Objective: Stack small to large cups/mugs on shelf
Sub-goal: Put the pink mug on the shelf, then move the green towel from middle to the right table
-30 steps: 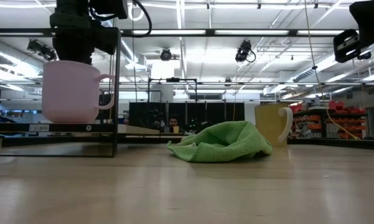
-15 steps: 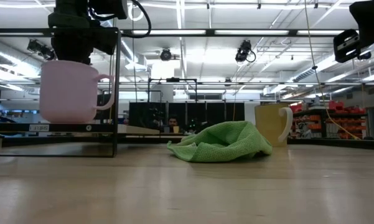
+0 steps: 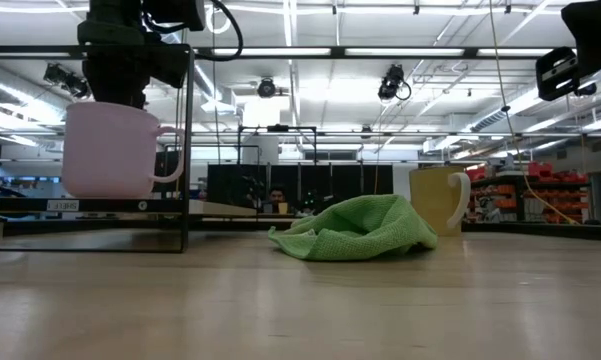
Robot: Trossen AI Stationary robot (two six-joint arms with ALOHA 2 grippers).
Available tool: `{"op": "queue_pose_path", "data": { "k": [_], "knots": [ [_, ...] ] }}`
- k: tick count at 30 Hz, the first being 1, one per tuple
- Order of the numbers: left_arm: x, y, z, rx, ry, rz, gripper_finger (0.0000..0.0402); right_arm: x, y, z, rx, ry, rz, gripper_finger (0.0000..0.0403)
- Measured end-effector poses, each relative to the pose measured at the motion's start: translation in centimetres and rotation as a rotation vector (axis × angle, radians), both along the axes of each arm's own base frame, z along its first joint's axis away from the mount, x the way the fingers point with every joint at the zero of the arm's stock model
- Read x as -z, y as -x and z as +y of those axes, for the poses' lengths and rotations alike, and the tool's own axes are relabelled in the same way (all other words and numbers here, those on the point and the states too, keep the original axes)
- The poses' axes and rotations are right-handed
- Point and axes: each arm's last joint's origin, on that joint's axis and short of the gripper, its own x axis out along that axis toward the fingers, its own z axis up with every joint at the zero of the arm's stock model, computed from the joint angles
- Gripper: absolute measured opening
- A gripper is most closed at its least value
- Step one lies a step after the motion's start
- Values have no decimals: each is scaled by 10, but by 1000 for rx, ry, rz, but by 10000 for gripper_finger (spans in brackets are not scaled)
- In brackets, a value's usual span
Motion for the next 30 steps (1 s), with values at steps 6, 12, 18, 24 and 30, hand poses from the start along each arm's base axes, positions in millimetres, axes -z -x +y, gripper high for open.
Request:
{"op": "queue_pose_path", "data": {
  "k": [6,12,18,24,30],
  "knots": [
    [-4,1,1,-6,-2,-21,66,0,0,0,0,0,0,13],
    [-20,5,9,-37,-14,-82,82,0,0,0,0,1,-1,13],
    [-54,11,13,-9,-52,-211,95,0,0,0,5,3,4,13],
    [-91,32,13,-40,-169,-349,94,1,-1,0,19,8,9,13],
    [-103,67,13,-98,-337,-340,86,0,-1,0,23,0,3,13]
  ]
}}
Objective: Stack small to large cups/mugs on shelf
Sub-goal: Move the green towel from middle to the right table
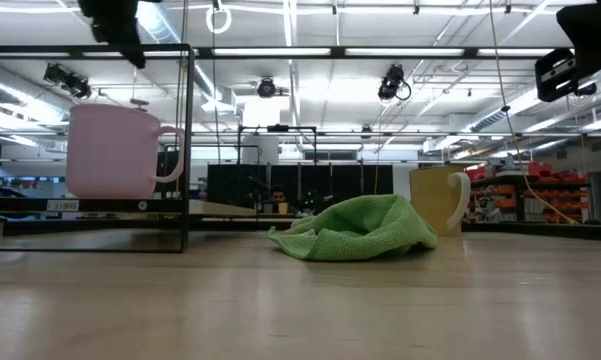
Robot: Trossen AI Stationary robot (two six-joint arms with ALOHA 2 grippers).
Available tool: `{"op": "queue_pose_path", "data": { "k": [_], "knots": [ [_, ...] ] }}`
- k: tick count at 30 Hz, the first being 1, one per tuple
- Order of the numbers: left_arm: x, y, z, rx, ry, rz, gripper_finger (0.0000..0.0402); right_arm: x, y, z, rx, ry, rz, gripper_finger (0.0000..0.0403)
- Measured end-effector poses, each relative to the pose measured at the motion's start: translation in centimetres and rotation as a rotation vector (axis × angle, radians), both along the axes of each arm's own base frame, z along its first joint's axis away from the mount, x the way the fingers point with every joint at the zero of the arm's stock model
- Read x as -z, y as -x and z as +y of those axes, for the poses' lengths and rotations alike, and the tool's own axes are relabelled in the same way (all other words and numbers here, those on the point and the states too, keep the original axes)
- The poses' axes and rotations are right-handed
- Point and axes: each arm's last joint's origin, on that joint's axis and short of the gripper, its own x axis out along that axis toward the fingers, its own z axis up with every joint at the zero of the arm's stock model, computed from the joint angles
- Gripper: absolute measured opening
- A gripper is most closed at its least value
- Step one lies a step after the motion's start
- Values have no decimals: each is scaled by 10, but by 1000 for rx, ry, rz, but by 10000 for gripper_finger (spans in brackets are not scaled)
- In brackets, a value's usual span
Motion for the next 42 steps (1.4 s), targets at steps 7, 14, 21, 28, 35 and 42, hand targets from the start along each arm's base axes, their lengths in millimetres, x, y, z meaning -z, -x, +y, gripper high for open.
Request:
{"op": "queue_pose_path", "data": {
  "k": [7,14,21,28,35,42],
  "knots": [
    [-2,31,-1,-157,-49,-38,83,-1,0,0,3,-10,-11,13],
    [13,44,-2,-184,-55,-33,81,-4,0,-2,50,-158,1,13],
    [39,48,-2,-212,-80,32,81,-5,0,-6,176,-233,8,13],
    [52,56,-1,-283,-136,43,82,-29,4,-14,312,-299,-40,13],
    [52,70,-2,-324,-158,-18,73,-57,5,-15,348,-259,-4,13],
    [49,80,-3,-339,-177,-66,78,-83,-7,-8,391,-212,43,13]
  ]
}}
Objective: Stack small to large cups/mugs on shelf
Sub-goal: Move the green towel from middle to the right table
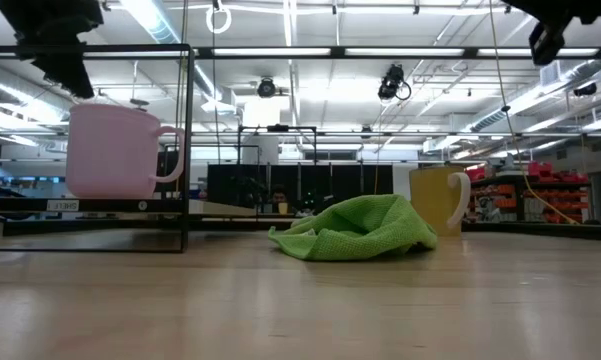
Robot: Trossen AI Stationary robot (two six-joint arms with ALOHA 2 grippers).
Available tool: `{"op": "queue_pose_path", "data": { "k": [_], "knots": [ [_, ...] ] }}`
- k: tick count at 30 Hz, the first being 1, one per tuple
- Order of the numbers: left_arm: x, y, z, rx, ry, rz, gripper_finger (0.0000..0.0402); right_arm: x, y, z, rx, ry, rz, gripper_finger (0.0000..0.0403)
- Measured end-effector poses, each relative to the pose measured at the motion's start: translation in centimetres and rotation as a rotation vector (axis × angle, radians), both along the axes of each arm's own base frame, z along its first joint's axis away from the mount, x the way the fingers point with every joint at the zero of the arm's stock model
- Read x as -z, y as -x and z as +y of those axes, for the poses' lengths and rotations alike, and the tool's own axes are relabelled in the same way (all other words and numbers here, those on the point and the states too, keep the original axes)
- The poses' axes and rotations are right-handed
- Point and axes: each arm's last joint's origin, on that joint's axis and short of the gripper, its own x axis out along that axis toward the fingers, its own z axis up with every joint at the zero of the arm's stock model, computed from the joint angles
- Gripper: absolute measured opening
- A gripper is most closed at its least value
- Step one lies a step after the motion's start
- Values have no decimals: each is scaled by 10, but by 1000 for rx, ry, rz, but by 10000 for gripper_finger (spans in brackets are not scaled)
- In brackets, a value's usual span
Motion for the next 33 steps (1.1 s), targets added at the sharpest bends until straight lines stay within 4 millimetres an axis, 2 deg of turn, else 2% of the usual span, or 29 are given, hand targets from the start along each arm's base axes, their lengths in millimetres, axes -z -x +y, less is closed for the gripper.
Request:
{"op": "queue_pose_path", "data": {
  "k": [5,9,16,24,29,33],
  "knots": [
    [-1,3,0,-4,-10,-12,79,-19,-21,3,79,19,90,13],
    [-1,3,0,-4,-10,-10,79,-30,-45,5,143,69,195,13],
    [-1,3,0,-4,-10,-10,73,-42,-107,-3,117,113,385,8],
    [-1,3,0,-3,-10,-9,79,-36,-180,-33,18,52,630,3],
    [-1,3,0,-3,-10,-9,75,-17,-217,-48,47,34,885,2],
    [-1,3,0,-3,-10,-9,71,0,-243,-52,1,18,973,1]
  ]
}}
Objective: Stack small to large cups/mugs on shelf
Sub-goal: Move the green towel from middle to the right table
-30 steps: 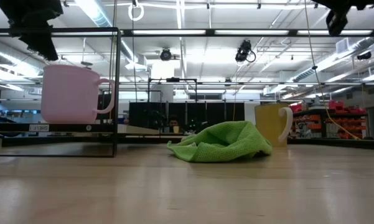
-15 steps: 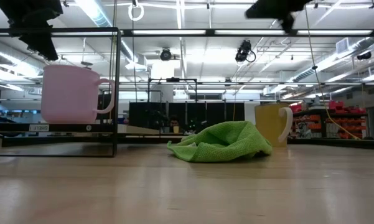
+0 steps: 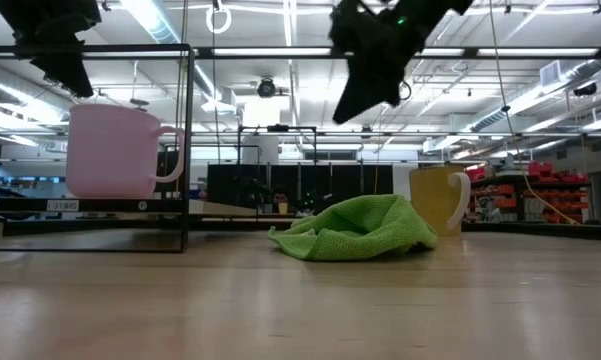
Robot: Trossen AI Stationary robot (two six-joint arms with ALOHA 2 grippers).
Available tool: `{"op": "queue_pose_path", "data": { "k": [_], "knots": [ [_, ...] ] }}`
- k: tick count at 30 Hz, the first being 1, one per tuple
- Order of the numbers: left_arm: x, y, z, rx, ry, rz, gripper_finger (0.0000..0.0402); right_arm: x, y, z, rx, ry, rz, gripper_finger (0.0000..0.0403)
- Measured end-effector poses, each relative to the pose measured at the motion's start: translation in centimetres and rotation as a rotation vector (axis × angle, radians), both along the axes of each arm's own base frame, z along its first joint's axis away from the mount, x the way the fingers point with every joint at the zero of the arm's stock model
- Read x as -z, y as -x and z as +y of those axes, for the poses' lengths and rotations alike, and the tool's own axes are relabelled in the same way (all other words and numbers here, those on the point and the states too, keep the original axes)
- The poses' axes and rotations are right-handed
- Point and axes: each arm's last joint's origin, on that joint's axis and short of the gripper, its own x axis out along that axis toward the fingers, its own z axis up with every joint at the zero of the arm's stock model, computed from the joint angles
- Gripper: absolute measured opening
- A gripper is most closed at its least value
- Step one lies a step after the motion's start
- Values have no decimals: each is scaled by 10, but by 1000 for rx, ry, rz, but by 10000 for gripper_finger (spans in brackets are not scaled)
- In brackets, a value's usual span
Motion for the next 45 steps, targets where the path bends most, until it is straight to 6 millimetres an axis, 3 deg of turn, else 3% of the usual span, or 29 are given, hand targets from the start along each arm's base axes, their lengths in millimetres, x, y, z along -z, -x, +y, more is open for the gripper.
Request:
{"op": "queue_pose_path", "data": {
  "k": [10,21,29,37,45],
  "knots": [
    [0,0,0,0,0,0,77,55,-43,3,-110,-95,155,0],
    [0,0,0,0,0,0,71,93,-55,6,-126,-144,254,0],
    [0,0,0,0,0,0,73,107,-53,7,-102,-155,330,0],
    [0,0,0,0,0,0,67,100,-40,6,6,-144,415,0],
    [0,0,0,1,0,1,72,106,-24,13,57,-165,553,0]
  ]
}}
